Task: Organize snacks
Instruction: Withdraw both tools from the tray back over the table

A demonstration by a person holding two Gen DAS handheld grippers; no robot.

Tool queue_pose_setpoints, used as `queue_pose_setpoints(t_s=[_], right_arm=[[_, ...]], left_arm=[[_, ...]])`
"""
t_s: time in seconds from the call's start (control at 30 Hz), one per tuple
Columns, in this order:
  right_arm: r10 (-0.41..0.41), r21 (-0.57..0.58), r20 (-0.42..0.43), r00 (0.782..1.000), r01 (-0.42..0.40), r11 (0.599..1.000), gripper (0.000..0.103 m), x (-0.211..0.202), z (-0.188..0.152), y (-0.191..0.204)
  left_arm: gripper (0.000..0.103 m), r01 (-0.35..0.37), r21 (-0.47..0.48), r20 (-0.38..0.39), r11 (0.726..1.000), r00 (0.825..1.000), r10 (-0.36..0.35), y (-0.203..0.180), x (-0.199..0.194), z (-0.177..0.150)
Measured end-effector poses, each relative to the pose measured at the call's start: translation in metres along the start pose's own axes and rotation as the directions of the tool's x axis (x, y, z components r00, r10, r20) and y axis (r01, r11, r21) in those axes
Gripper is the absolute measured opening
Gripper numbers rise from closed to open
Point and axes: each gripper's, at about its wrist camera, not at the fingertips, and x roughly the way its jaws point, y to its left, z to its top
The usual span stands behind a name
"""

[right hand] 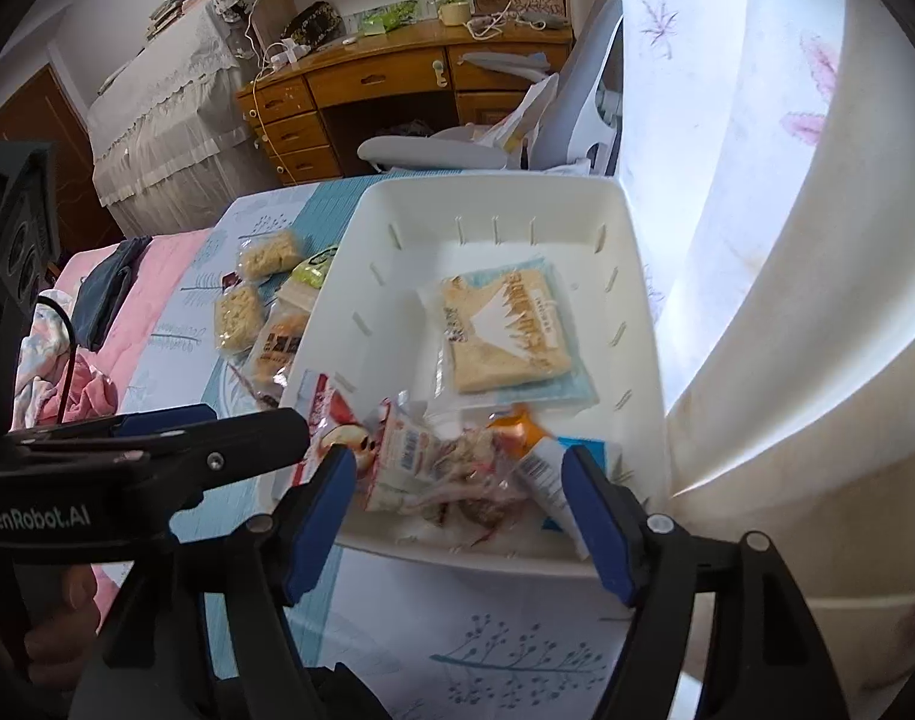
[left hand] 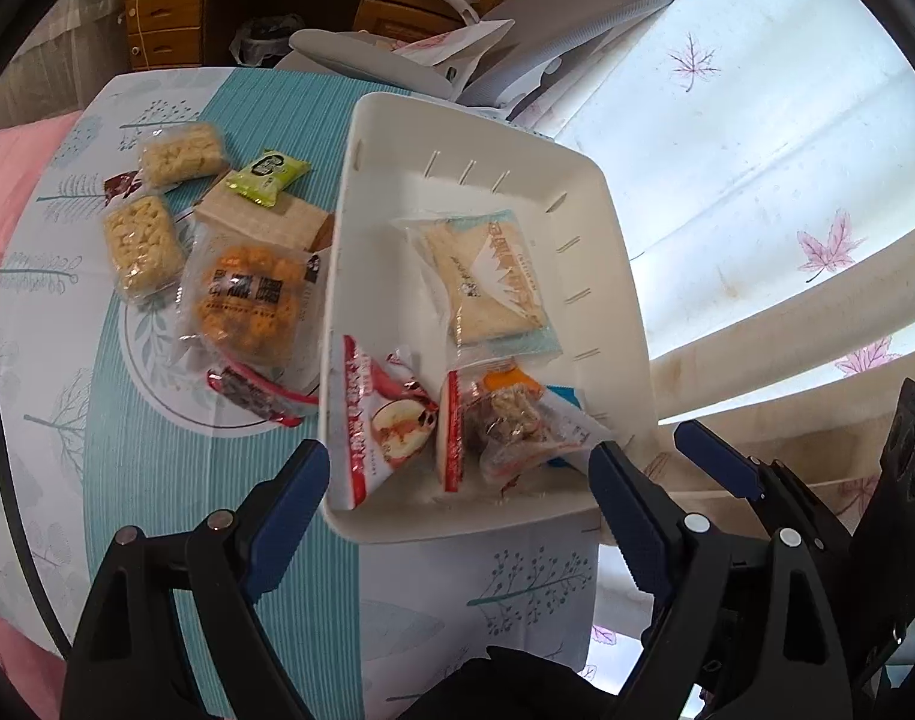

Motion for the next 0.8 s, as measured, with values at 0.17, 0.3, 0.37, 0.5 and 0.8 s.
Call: queue_pose_setpoints(t_s=[0.17, 0.3, 0.37, 0.5, 0.8], right_arm=[[0.015, 0.022, -0.038, 0.999, -0.014, 1.000, 0.073, 0.006, -0.007, 0.017], [0.034, 0.086, -0.076, 0.997, -0.027, 0.996, 0.073, 0.012, -0.016, 0.035], [0.036, 0.115, -0.094, 0.995, -0.025, 0.993, 0.074, 0.015, -0.019, 0.045], [0.055, 0.188, -0.117, 0.992, -0.032, 0.982, 0.074, 0.017, -0.026, 0.065], [0.072, 0.329, -0.126, 0.989, -0.027, 0.944, 0.076, 0.026, -0.035, 0.124]], left_arm=[[0.087, -0.010, -0.010, -0.012, 1.000, 1.000, 0.009, 0.024, -0.013, -0.012], [0.087, -0.017, -0.011, -0.030, 1.000, 0.999, 0.017, 0.049, -0.025, -0.020], [0.087, -0.016, -0.006, -0.036, 1.000, 0.999, 0.015, 0.062, -0.033, -0.024], [0.087, -0.019, 0.013, -0.044, 1.000, 0.999, 0.020, 0.088, -0.051, -0.029], [0.087, -0.036, 0.068, -0.059, 0.997, 0.997, 0.040, 0.156, -0.090, -0.026]])
